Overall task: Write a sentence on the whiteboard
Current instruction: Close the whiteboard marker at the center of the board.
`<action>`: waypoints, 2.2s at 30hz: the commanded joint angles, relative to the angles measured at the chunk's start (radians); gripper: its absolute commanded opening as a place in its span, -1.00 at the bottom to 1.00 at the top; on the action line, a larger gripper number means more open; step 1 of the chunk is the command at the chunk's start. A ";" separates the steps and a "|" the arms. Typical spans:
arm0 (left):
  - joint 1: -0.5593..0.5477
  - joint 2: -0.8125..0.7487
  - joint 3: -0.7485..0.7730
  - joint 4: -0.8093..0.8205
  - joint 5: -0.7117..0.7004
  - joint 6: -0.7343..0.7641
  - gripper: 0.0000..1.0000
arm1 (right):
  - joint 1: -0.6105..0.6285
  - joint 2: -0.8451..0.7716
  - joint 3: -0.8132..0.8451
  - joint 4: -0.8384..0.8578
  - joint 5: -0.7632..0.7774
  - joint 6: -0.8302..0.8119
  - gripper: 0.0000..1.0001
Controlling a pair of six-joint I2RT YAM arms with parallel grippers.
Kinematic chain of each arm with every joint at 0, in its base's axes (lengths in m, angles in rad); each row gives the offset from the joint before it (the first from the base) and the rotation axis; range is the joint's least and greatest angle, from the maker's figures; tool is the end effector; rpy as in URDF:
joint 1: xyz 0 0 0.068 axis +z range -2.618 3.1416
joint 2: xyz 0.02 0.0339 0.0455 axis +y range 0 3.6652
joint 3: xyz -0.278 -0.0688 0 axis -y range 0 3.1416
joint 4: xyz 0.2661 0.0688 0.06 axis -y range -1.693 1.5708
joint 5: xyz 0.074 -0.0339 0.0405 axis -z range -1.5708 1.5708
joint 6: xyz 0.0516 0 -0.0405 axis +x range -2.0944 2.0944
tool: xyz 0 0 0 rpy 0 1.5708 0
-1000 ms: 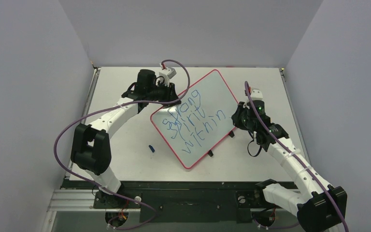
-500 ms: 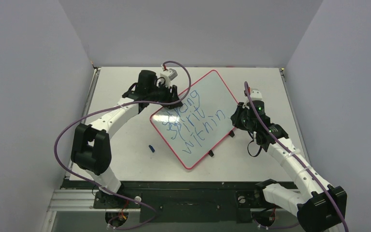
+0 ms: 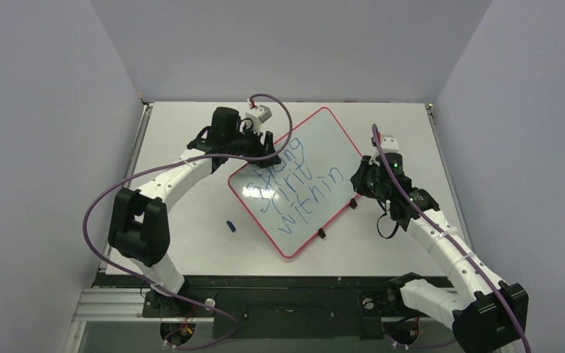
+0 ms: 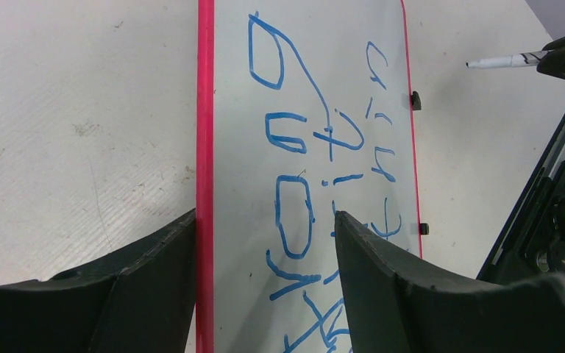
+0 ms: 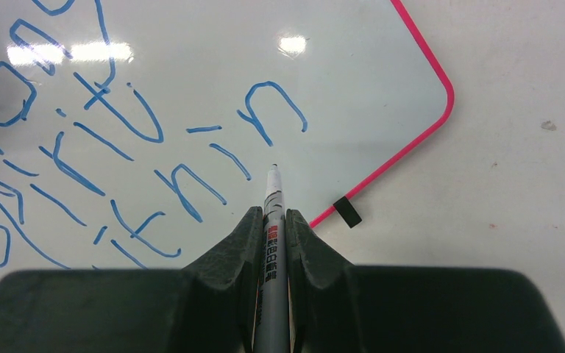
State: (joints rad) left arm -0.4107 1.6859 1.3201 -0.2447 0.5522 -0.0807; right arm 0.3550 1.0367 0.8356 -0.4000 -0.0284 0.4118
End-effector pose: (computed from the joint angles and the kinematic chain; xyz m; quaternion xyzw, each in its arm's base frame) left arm 0.3729 -0.1919 0.2829 0.2644 0.8211 -0.3426 0.3723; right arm 0.2384 0.0899 0.2874 0.0185 0.8845 0.1860 0.4275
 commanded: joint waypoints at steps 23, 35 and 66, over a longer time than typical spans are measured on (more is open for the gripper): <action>-0.004 -0.174 0.043 0.101 -0.304 -0.112 0.24 | 0.002 -0.029 0.016 0.042 -0.008 -0.001 -1.00; 0.051 -0.518 -0.221 0.143 -0.577 -0.278 0.24 | 0.004 -0.051 0.032 0.041 -0.020 0.014 -1.00; 0.021 -0.755 -0.672 -0.336 -0.852 -0.883 -0.13 | 0.010 -0.120 0.046 0.003 -0.023 0.025 -1.00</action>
State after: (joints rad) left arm -0.3752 0.8974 0.6891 -0.6922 -0.3588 -0.8940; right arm 0.3614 0.9485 0.8360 -0.4046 -0.0589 0.4427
